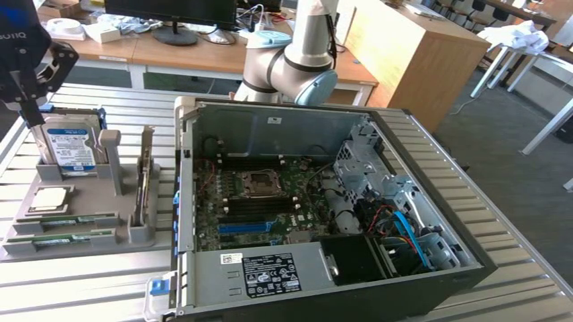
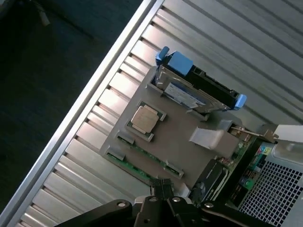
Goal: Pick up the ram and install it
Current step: 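Pick up the ram and move it above insertion slot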
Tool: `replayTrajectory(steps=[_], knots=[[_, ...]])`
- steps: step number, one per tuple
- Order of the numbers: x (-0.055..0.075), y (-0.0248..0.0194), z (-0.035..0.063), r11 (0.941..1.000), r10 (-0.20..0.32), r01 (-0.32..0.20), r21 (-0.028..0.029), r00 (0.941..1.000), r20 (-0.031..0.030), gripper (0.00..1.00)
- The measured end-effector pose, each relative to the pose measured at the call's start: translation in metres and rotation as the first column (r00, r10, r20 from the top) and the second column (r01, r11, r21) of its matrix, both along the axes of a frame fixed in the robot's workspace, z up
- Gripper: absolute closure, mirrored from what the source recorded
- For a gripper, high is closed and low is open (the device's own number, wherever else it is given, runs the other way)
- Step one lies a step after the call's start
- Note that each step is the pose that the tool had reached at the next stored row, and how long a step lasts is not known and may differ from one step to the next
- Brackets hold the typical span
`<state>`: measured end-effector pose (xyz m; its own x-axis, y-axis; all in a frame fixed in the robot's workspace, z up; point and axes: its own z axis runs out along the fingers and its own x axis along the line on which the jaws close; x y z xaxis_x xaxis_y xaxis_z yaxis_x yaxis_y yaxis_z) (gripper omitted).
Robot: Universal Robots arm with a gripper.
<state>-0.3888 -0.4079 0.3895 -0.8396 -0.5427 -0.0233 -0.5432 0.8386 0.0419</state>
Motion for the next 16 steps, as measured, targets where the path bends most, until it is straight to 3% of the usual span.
replayTrajectory(steps=[7,12,16], knots=[[0.0000,0.0000,-0.0004,0.9928,0.119,-0.119,0.0000,0.9928,0.0000,0.90],[0.0000,0.0000,-0.0007,0.9788,0.205,-0.205,-0.0001,0.9788,0.0000,0.90],[0.0000,0.0000,-0.0009,0.9620,0.273,-0.273,-0.0001,0.9620,0.0000,0.90]])
